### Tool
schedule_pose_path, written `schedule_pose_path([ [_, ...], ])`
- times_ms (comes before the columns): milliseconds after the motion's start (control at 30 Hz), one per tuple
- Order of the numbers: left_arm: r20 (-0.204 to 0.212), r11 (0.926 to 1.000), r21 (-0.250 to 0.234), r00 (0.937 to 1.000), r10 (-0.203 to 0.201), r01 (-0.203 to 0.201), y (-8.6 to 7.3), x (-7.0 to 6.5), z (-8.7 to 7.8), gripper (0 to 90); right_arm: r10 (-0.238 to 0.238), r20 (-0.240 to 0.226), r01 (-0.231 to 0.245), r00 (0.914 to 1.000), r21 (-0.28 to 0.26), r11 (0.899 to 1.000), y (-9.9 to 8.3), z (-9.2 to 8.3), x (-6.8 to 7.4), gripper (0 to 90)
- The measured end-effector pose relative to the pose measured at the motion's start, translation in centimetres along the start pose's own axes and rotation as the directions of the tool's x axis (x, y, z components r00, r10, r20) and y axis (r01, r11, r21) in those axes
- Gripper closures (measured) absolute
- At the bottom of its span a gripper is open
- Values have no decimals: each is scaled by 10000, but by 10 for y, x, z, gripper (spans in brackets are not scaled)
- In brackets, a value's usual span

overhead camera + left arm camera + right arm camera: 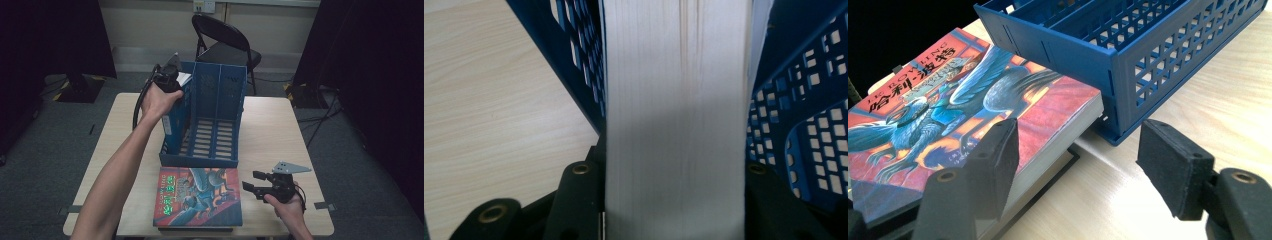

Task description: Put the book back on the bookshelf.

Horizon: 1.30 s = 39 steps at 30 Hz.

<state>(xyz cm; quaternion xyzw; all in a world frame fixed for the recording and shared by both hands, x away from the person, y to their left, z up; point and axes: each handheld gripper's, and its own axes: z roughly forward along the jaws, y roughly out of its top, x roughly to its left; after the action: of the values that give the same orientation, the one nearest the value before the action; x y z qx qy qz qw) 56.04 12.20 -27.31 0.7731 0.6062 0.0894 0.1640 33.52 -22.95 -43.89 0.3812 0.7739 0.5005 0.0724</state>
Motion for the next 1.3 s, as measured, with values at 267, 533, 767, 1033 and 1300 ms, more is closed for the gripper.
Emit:
schedule_pose_path([
  [267, -37, 9984, -559, 10000, -30, 28, 5, 0, 5, 616, 31, -27, -31, 10000, 5, 10000, -1, 0, -2, 326],
  [533, -3, 9976, -646, 9997, -257, 256, 4, 3, 10, 615, 32, -55, -31, 10000, 32, 10000, -2, 1, -2, 326],
  [767, 41, 9962, -865, 10000, -39, 42, -1, 2, 9, 606, -75, -81, 75, 9999, 71, 9999, -2, 0, 1, 326],
  [1033, 331, 9935, -1136, 9995, -24, 61, -9, 8, 8, 565, -72, -36, 73, 10000, 95, 9999, -3, 0, 0, 326],
  [1300, 754, 9892, -1463, 9971, 35, 76, -23, 15, 3, 531, -84, -35, 84, 10000, 120, 9999, -2, 2, 2, 326],
])
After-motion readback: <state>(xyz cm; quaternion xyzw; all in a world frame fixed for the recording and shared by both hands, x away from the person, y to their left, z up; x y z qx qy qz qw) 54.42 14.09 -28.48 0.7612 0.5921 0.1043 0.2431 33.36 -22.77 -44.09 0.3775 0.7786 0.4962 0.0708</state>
